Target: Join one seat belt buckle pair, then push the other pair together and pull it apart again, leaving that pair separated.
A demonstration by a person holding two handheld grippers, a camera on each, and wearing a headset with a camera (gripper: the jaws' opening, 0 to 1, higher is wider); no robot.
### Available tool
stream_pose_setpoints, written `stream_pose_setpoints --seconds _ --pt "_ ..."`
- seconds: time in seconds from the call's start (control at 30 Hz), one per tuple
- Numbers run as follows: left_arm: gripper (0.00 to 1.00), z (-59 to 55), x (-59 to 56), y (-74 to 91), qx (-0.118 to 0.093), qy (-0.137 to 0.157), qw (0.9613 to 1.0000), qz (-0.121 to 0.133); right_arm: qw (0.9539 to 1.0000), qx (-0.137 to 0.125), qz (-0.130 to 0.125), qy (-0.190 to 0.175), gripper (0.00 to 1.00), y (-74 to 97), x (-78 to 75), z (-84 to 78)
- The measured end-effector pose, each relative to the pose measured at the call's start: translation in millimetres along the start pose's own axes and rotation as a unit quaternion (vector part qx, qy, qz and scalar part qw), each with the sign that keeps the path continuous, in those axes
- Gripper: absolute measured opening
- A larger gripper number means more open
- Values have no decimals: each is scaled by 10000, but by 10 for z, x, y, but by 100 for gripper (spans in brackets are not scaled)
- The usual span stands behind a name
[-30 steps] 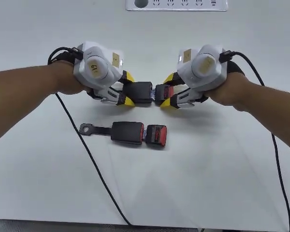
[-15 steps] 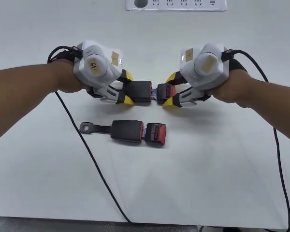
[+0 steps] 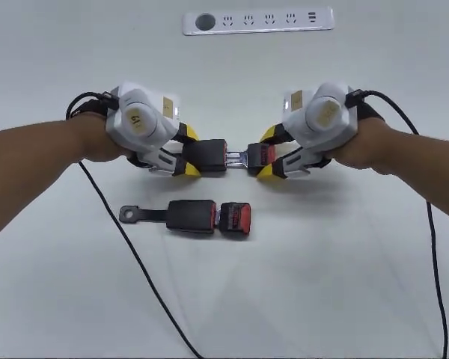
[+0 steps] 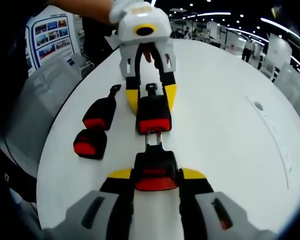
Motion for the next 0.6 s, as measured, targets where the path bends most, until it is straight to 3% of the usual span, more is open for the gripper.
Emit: stream_pose_setpoints --seconds 0.37,0.6 --pt "34 4 3 -6 -5 56 10000 5 9998 127 -66 -170 35 337 -5 -288" --pt "34 -4 9 -14 -30 63 10000 14 9994 172 -154 -248 35 525 -101 -460"
Point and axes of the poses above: the centre of the closed fingertips' face, and the gripper's own axes: y roughly backward along the fingers, x roughly to its left, z roughly out of its top, the point moved 6 cm from there along y, roughly backward along the fingers, and after that the axes turned 11 degrees about -y, right-handed, at the moved point
